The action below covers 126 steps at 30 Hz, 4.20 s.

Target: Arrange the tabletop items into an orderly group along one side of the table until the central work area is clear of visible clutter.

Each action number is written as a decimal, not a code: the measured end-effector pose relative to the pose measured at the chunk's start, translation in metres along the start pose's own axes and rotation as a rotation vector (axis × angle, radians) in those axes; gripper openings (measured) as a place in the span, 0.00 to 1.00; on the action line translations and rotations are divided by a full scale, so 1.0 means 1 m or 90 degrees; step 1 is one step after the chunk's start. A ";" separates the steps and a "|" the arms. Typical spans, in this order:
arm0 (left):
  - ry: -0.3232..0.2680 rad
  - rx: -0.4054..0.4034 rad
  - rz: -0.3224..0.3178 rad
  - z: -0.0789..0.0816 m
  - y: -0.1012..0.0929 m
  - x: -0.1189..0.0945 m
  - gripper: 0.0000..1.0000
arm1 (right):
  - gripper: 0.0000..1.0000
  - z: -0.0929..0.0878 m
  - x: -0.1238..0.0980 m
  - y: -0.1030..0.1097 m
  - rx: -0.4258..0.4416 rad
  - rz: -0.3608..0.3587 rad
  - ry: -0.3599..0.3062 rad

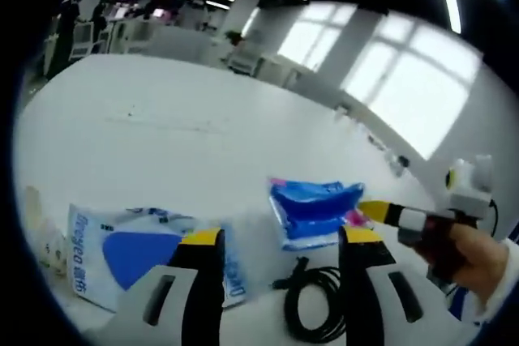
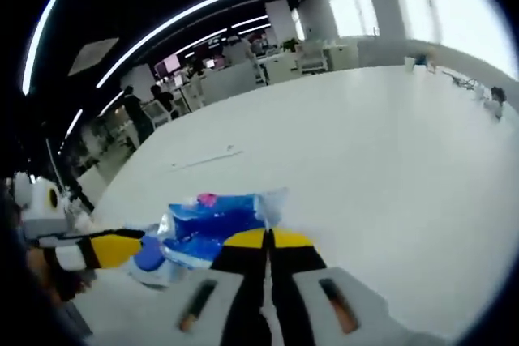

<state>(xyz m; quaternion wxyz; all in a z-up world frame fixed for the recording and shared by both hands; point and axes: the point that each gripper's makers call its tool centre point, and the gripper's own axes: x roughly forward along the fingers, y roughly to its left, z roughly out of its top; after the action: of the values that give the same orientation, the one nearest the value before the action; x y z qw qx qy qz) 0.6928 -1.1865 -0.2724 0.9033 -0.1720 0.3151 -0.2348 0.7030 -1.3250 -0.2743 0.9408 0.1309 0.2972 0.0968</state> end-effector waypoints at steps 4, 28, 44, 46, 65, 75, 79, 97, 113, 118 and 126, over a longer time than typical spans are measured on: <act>0.008 0.009 0.003 0.001 -0.003 0.008 0.41 | 0.00 0.004 -0.004 0.007 0.010 0.017 -0.010; 0.052 0.078 0.046 -0.016 -0.003 0.018 0.00 | 0.00 -0.004 0.011 -0.002 -0.008 0.082 0.015; 0.115 0.059 0.089 -0.044 0.022 0.044 0.00 | 0.00 -0.030 0.051 -0.012 -0.012 0.128 0.081; 0.120 0.052 0.092 -0.047 0.024 0.047 0.00 | 0.00 -0.033 0.054 -0.015 -0.014 0.129 0.088; 0.155 0.016 0.128 -0.068 0.033 0.057 0.00 | 0.00 -0.055 0.070 -0.022 -0.051 0.149 0.122; 0.145 0.016 0.134 -0.065 0.033 0.057 0.00 | 0.00 -0.056 0.070 -0.023 -0.051 0.145 0.121; 0.140 0.027 0.136 -0.063 0.032 0.054 0.02 | 0.00 -0.057 0.071 -0.023 -0.054 0.145 0.121; 0.026 0.046 0.118 -0.027 0.017 0.029 0.63 | 0.16 -0.062 0.072 -0.016 -0.070 0.154 0.127; 0.008 0.028 0.122 -0.040 0.024 -0.005 0.76 | 0.34 -0.052 0.055 -0.002 -0.070 0.175 0.096; 0.006 0.022 0.126 -0.044 0.027 -0.011 0.76 | 0.34 -0.051 0.047 -0.001 -0.066 0.171 0.090; -0.005 0.018 0.125 -0.039 0.027 -0.015 0.77 | 0.34 -0.051 0.039 0.006 -0.067 0.170 0.084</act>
<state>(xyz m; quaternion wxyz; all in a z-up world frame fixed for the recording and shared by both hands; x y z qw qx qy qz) 0.6651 -1.1626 -0.3063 0.9257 -0.1282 0.3232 -0.1489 0.7043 -1.2995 -0.3336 0.9037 0.1129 0.3328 0.2447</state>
